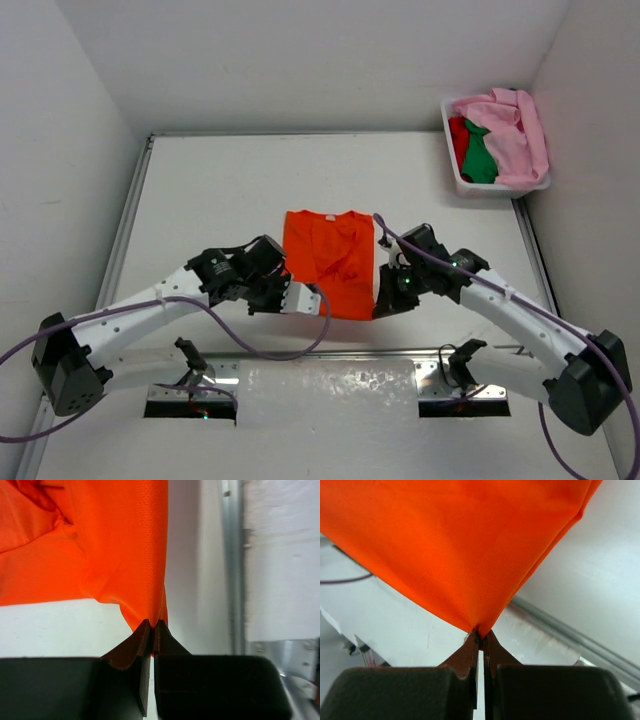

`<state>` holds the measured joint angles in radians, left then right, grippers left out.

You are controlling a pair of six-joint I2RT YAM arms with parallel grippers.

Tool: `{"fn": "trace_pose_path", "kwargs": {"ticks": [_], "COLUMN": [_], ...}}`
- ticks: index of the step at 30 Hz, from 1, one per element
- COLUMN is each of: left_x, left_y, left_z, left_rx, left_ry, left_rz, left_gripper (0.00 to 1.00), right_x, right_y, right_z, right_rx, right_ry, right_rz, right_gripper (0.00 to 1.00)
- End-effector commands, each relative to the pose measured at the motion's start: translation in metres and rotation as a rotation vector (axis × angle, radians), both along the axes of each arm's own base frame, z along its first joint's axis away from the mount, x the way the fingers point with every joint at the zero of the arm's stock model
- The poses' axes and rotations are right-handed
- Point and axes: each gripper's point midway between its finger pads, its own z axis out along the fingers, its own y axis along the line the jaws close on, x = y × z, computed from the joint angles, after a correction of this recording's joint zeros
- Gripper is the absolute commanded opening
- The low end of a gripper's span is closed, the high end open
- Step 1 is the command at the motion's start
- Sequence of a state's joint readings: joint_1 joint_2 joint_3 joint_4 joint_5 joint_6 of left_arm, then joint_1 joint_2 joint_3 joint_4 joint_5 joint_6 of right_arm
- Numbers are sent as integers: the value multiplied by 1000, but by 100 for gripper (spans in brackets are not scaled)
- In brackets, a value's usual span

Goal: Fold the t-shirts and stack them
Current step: Fold the long partially folded tshirt into a neat square

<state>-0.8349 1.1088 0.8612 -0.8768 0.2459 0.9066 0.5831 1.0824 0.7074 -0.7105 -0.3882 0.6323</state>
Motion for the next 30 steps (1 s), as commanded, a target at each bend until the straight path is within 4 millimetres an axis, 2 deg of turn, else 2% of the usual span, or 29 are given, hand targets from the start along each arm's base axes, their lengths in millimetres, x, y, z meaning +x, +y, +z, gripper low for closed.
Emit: {"fn": "trace_pose_path", "kwargs": {"ticks": [1, 3, 6, 7, 9, 10, 11, 12, 13, 15, 16, 19, 26, 30], "left_x": [-26, -24, -19, -10, 5, 21, 32, 41, 52, 71, 76, 95, 138, 164], "left_y": [3, -6, -11, -7, -5, 3, 0, 1, 4, 0, -1, -4, -4, -10], "left_z": [28, 47, 54, 54, 56, 57, 68, 64, 67, 72, 73, 75, 69, 57], "left_rx": [-28, -77, -110, -114, -126, -144, -178, -168, -176, -194, -198, -213, -220, -220], "left_ry": [98, 109, 149, 159, 198, 209, 207, 223, 215, 197, 193, 194, 173, 178], "left_rz": [53, 90, 141, 183, 236, 306, 323, 344, 374, 401, 410, 439, 493, 522], "left_gripper": [0, 0, 0, 0, 0, 0, 0, 0, 0, 0, 0, 0, 0, 0], "right_x": [-18, -17, 1, 7, 28, 33, 47, 55, 69, 83, 93, 116, 149, 169], "right_y": [-10, 0, 7, 8, 5, 4, 0, -1, -5, -5, -4, -1, -8, -11], "right_z": [10, 26, 44, 43, 53, 54, 54, 54, 54, 55, 61, 60, 44, 30], "right_rx": [-65, -12, 28, 21, 27, 38, 39, 45, 30, 21, 35, 51, 45, 25], "right_ry": [50, 50, 43, 63, 38, 48, 53, 49, 32, 14, 0, -7, 1, 17], "right_rz": [-3, 12, -8, -13, -30, -36, -58, -66, -78, -75, -81, -100, -145, -162], "right_gripper": [0, 0, 0, 0, 0, 0, 0, 0, 0, 0, 0, 0, 0, 0]}}
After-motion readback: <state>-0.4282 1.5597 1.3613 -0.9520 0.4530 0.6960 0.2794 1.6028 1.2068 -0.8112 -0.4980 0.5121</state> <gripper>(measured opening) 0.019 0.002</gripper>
